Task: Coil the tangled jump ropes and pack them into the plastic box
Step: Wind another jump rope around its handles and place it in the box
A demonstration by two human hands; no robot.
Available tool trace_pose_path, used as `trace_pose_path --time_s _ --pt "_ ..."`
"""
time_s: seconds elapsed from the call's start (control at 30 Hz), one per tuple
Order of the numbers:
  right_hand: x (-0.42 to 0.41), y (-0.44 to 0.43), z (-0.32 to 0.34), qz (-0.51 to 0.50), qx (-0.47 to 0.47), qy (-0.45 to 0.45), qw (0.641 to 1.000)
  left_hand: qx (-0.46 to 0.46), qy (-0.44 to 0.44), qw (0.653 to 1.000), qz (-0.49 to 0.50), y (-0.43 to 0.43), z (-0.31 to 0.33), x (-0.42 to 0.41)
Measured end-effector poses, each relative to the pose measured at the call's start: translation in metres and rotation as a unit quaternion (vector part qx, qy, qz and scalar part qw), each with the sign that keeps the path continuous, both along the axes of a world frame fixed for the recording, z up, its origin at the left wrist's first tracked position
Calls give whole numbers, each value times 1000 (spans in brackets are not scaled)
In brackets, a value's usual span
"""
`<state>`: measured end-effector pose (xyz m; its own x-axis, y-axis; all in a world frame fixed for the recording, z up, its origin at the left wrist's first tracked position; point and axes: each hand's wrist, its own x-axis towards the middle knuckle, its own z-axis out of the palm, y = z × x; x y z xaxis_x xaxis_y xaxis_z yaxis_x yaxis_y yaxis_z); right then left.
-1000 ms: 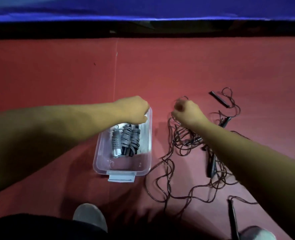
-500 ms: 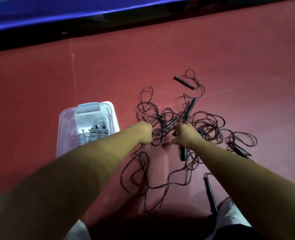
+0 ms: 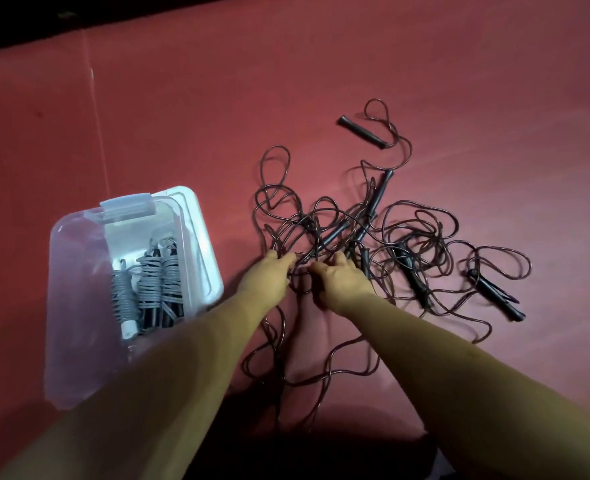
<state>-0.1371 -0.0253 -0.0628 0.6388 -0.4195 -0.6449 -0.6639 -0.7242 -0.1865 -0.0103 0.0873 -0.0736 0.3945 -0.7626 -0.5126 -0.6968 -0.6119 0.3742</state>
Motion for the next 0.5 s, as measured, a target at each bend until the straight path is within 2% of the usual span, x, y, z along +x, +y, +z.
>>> trace_pose_path --time_s 0.13,0.3,0.4,0.43,0.5 --pt "1 -5 3 38 -29 12 999 -58 -9 998 -11 -2 10 3" --pt "-2 -20 39 22 -22 36 999 -143 94 981 88 -14 57 11" --pt "1 -41 87 -8 28 43 999 -165 139 971 101 -26 100 16" --pt "1 -49 107 -21 41 29 999 -167 149 971 90 -29 115 18" --pt "0 -59 152 -81 77 -62 992 -165 183 967 65 -31 154 18"
